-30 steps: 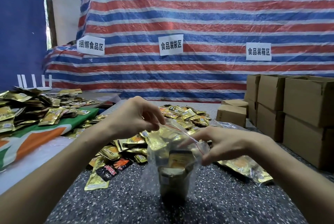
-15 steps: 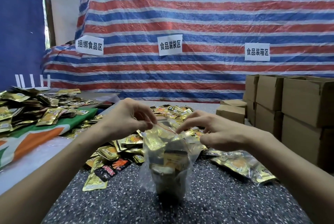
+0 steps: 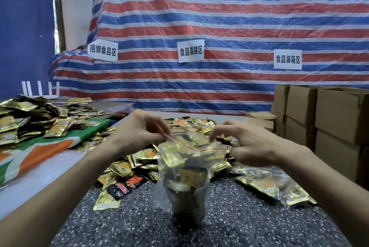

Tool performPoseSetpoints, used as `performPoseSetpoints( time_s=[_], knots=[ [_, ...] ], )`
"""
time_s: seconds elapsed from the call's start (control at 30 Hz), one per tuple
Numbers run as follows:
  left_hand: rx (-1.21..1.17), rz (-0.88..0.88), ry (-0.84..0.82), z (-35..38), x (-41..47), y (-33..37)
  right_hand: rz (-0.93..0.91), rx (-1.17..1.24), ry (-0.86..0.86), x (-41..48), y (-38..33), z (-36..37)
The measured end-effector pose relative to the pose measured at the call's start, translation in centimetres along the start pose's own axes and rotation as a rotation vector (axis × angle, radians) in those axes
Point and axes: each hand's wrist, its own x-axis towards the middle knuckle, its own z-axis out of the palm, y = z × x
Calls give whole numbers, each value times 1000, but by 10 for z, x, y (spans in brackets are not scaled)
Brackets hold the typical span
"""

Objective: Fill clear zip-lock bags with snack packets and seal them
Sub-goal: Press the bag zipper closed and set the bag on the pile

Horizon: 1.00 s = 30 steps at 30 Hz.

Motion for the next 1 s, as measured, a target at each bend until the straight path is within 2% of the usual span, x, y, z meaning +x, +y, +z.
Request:
performPoseSetpoints(
  time_s=[0.13,0.33,0.5,0.67,1.0],
  knots=[
    [-35,-6,7,3,0,-2,-96,177,-150,-4,-9,9],
    [-44,-40,22,0,0,-4,-135,74,-17,5,0,12],
    [-124,-146,106,-4,-3,-13,-47,330,215,-2,13,12],
    [-216,-238,89,-7,-3,-18,-11,402,273,-6,15,14],
    [-294,-243,68,-13,-6,-22,-67,665,402,-6,14,11]
  ],
)
